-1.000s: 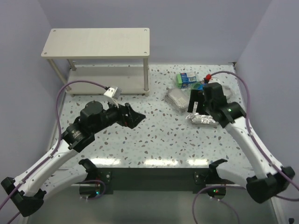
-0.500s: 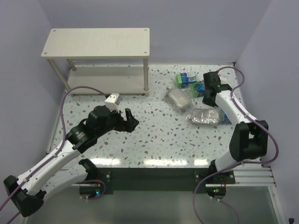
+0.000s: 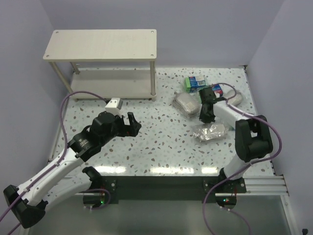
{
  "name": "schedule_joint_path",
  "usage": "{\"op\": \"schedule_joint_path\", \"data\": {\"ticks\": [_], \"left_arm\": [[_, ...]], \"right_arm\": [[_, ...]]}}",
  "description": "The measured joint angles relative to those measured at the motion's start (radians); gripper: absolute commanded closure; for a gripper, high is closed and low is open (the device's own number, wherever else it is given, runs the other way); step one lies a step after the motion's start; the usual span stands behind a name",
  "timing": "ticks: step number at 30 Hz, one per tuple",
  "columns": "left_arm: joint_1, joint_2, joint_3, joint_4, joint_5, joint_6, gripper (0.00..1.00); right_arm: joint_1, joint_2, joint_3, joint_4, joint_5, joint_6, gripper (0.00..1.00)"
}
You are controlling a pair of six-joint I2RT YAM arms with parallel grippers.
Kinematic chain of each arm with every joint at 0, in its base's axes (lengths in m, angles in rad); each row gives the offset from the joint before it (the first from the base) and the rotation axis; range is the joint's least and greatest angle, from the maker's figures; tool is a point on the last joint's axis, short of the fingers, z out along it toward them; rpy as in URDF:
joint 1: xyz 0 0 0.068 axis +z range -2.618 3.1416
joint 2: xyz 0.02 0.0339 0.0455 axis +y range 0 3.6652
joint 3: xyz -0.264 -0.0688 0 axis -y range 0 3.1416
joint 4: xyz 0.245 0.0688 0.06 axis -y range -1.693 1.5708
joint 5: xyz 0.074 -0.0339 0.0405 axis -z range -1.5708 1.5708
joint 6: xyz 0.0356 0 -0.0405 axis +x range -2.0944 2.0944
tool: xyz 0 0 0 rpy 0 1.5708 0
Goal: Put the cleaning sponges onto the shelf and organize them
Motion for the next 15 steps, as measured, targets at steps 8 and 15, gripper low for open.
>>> {"op": "schedule_joint_path", "data": {"ticks": [8, 15], "left_arm": [[0.000, -0.020, -0.077, 0.003, -0.023, -0.037, 0.00], [0.000, -0.006, -0.117, 0.034, 0.031, -0.045, 0.00]], "right_arm": [[0.379, -0.119, -0.132, 0.090, -0.270, 0.127, 1.00], [0.327, -0.339, -0.039, -0.053, -0.020, 0.150, 1.00]]}}
